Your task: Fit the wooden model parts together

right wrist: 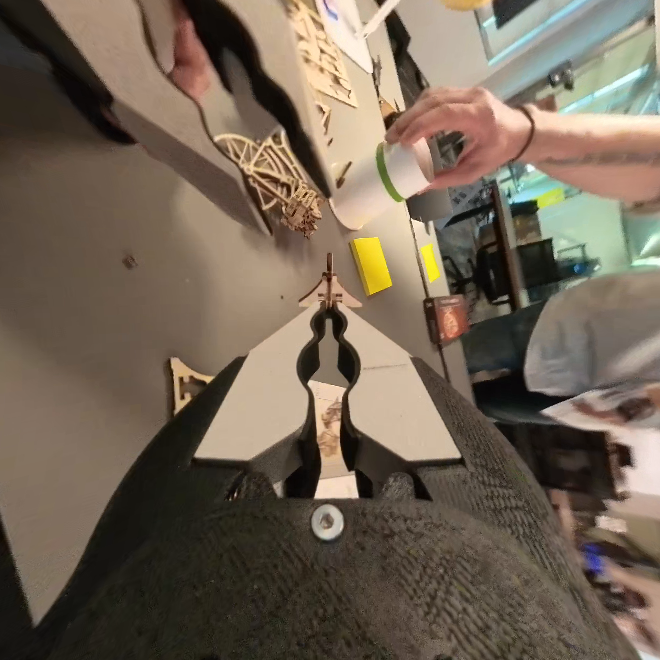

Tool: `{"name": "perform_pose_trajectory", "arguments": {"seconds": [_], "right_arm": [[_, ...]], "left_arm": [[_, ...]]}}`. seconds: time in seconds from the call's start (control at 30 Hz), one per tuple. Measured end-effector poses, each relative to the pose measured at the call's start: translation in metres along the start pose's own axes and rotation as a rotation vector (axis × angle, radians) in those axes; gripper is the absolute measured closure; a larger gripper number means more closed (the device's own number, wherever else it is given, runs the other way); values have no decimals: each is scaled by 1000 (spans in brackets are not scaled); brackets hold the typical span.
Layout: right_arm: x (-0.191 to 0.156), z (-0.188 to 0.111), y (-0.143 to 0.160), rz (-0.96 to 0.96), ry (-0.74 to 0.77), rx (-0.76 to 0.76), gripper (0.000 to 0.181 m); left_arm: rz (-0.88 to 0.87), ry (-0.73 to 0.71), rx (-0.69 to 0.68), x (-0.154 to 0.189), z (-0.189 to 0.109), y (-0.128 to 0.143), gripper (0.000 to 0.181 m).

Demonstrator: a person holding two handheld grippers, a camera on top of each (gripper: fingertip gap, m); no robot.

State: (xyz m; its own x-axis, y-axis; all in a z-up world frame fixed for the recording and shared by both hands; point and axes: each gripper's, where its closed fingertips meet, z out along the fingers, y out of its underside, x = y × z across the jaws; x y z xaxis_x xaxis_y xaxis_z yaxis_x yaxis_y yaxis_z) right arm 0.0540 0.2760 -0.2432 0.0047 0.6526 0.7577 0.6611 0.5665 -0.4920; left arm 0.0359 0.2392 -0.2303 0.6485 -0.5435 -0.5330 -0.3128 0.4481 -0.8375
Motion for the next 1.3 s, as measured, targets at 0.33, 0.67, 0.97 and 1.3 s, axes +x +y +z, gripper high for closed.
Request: {"name": "perform_pose_trajectory", "arguments": {"seconds": [0.33, 0.67, 0.97, 1.3], "right_arm": [[-14, 3, -10, -490, -26, -92, 181], [-16, 4, -16, -558, -36, -120, 181], [-18, 4, -17, -553, -42, -125, 181], [-24, 5, -22, -568, -55, -109, 181]], "left_arm": [[339, -24, -169, 15, 10, 19, 151], [371, -52, -188, 9, 6, 20, 164], [382, -49, -193, 9, 5, 20, 166], [420, -36, -217, 13, 6, 23, 174]]}}
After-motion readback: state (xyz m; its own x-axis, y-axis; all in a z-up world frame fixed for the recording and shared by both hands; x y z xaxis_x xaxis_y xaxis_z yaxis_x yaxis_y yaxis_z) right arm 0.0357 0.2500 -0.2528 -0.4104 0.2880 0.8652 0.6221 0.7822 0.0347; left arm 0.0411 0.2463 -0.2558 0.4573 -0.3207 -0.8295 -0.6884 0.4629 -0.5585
